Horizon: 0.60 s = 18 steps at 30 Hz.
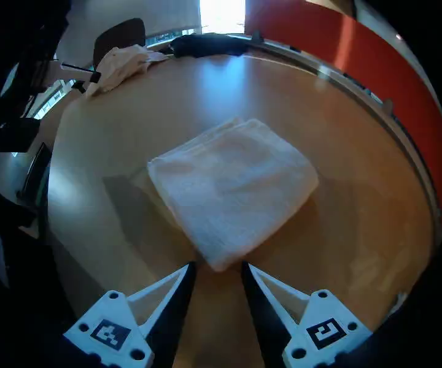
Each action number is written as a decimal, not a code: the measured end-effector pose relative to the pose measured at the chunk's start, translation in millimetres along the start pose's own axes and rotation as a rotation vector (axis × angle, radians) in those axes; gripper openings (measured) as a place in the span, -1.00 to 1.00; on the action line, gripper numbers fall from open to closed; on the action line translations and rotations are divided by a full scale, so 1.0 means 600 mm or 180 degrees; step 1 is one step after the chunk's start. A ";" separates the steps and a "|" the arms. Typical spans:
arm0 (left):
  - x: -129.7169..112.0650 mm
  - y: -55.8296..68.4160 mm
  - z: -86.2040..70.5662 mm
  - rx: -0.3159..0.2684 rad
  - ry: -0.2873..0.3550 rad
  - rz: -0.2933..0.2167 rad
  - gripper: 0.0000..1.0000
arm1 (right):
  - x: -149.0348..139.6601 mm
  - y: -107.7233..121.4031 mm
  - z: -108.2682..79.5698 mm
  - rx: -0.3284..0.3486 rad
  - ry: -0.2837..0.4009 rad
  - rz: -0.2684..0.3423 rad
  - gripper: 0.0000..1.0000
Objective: Fold towel
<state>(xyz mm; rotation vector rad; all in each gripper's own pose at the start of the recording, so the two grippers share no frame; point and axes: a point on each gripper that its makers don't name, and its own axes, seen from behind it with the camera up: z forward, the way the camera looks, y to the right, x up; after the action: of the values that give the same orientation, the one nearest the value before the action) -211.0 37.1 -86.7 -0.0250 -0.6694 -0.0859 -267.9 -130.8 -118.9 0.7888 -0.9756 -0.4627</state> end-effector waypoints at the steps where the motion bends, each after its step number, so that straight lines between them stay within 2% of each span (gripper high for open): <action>1: 0.000 0.000 0.000 -0.0001 0.0000 0.0001 0.73 | 0.000 0.000 0.000 0.0000 0.0001 0.0002 0.07; 4: 0.001 0.000 0.000 -0.0004 0.0002 0.0002 0.72 | 0.000 -0.001 0.001 -0.0003 0.0002 0.0009 -0.05; 8: 0.001 0.000 -0.001 -0.0009 0.0007 0.0005 0.73 | -0.002 0.001 0.002 -0.0032 -0.0005 0.0048 -0.48; 12: 0.002 0.000 -0.001 -0.0012 0.0010 0.0010 0.73 | -0.001 0.004 0.002 -0.0034 0.0028 0.0118 -0.80; 18: 0.001 0.000 -0.001 -0.0011 0.0008 0.0019 0.73 | 0.006 0.005 0.002 -0.0042 0.0111 0.0159 -0.83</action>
<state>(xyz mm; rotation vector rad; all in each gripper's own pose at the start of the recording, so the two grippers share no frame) -210.3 37.0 -87.0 -0.0301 -0.6668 -0.0812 -267.2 -131.9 -114.2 0.7567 -0.9570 -0.4105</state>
